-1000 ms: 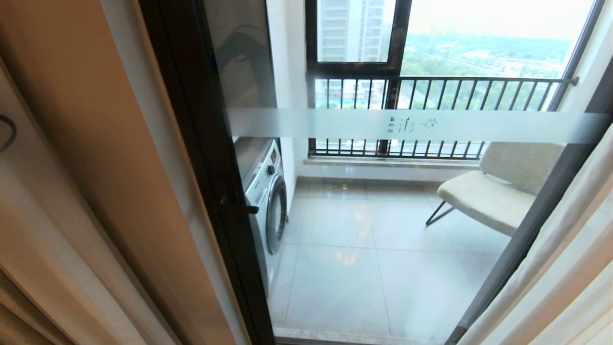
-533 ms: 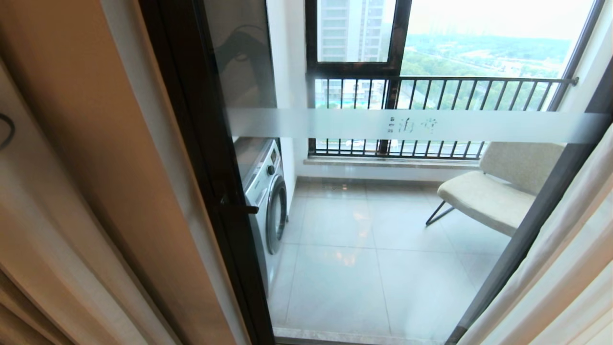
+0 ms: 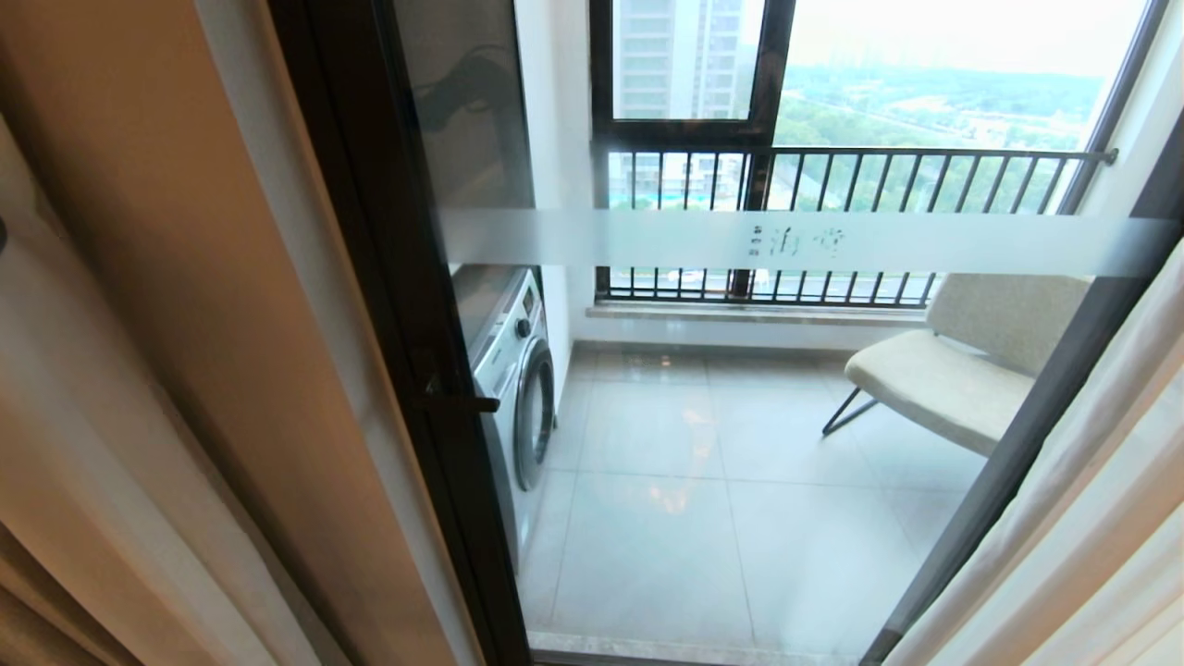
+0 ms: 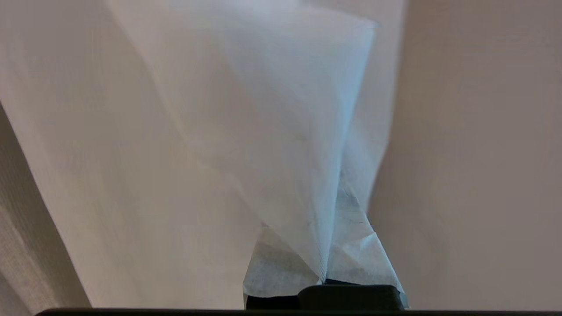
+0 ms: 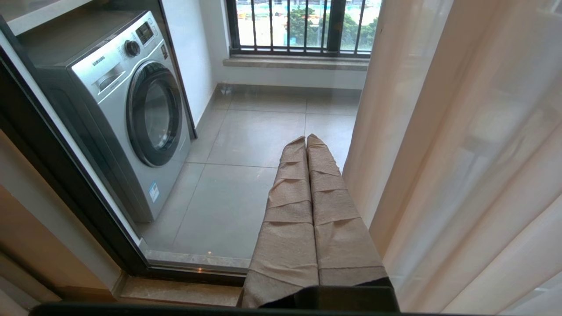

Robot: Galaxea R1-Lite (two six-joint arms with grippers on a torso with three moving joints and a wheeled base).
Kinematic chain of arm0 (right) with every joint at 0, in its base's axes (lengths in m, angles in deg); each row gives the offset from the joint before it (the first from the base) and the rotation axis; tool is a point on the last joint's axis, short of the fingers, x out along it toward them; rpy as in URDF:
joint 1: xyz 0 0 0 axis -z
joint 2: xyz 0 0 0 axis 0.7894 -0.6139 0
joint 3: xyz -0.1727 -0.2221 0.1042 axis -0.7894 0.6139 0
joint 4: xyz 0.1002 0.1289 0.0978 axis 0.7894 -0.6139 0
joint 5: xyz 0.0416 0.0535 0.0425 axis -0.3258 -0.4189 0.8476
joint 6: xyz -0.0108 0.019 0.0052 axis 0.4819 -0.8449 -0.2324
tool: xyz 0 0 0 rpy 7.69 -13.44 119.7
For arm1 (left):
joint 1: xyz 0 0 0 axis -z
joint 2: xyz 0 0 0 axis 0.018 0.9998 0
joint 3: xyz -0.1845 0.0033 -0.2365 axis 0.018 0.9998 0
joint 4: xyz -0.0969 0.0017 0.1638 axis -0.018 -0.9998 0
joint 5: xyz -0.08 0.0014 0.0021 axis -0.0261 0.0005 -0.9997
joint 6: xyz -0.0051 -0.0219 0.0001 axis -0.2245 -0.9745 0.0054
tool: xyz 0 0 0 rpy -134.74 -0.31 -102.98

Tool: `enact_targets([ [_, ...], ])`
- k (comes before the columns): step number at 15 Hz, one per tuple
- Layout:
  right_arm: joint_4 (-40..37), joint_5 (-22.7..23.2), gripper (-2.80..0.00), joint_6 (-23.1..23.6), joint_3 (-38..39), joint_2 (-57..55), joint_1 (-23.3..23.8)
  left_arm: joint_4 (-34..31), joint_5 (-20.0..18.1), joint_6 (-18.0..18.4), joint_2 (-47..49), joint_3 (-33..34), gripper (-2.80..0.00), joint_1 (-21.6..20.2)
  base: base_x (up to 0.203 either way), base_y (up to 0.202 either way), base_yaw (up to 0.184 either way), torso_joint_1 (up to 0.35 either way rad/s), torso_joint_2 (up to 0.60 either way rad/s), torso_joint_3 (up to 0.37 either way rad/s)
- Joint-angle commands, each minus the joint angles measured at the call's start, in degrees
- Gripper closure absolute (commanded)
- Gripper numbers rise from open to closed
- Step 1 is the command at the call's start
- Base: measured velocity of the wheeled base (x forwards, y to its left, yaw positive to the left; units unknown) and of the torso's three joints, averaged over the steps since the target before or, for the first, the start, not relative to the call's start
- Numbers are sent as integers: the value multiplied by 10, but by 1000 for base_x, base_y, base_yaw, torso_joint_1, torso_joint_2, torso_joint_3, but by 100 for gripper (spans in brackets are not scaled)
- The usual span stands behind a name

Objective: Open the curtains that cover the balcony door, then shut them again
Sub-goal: Close the inner curtains on both sides

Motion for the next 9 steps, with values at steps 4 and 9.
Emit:
enact_targets([
  [4,0,0,0,0,0,0,0,-1,-35,-13,-80,47,0,11,0,0,0,0,0,0],
  [9,0,0,0,0,0,-1,0,-2,-40,-17,-131,75,0,56,0,0,0,0,0,0],
])
